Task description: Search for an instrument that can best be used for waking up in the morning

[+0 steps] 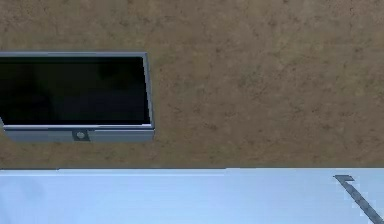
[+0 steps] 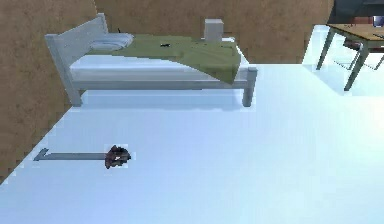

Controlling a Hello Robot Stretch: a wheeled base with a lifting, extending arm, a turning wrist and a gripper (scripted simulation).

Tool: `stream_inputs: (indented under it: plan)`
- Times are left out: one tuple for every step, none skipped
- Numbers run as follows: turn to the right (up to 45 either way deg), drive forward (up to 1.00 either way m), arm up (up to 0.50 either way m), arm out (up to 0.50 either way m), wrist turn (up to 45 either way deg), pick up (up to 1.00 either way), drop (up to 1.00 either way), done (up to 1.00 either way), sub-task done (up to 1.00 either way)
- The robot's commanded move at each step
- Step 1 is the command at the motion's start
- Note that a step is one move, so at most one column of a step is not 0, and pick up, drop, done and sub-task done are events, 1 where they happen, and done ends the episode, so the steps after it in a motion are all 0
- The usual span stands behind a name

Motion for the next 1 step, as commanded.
stream_inputs:
  plan:
    - [-45.0,0.00,0.00,0.00,0.0,0.00,0.00,0.00,0.00]
